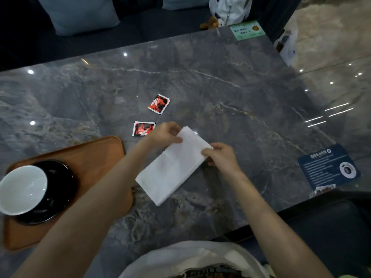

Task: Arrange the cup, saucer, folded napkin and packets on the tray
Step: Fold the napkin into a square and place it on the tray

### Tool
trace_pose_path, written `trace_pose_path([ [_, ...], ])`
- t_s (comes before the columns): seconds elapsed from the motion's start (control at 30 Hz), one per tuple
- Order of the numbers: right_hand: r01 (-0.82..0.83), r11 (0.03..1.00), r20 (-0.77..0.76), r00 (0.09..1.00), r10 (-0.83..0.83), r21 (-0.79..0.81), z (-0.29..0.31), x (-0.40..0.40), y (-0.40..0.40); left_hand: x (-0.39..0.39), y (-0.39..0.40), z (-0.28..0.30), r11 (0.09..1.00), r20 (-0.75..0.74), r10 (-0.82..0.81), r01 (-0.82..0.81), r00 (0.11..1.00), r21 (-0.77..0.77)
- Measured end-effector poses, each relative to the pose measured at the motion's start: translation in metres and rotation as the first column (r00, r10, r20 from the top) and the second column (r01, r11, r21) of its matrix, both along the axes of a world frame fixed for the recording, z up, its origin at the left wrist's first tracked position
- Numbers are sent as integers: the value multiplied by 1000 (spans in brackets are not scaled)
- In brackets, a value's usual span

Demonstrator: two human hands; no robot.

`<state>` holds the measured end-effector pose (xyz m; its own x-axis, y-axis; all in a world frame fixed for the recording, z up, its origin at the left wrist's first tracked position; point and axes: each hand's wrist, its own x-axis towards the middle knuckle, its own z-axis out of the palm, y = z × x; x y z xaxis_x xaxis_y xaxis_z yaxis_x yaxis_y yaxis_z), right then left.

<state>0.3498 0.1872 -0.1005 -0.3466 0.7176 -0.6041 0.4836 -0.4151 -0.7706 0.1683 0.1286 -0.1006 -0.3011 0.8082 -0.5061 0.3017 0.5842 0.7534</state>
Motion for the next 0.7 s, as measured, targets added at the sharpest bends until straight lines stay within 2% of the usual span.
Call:
trace_pose_path([
  [0.07, -31, 1000, -36, 999, 31, 4, 9, -8, 9, -6, -13, 4, 999, 40, 22, -24, 999, 46],
  [0.23, -245, 950, -62, 963, 261, 195, 27, -22, 17, -12, -40, 14, 989, -61, 67, -58, 996, 136],
  [0.4, -452, 827, -20, 874, 486, 335, 37, -17, 1, -5, -77, 28, 976, -183, 55, -14, 982, 216],
  [0.6, -598, 632, 124, 767, 629, 493, 19, 10, -44, 18, -124, 21, 965, -295, 46, 34, 954, 260],
  [0.7, -633, 524, 191, 723, 664, 570, 6, 18, -63, 27, -144, 15, 945, -388, 16, 114, 921, 308],
])
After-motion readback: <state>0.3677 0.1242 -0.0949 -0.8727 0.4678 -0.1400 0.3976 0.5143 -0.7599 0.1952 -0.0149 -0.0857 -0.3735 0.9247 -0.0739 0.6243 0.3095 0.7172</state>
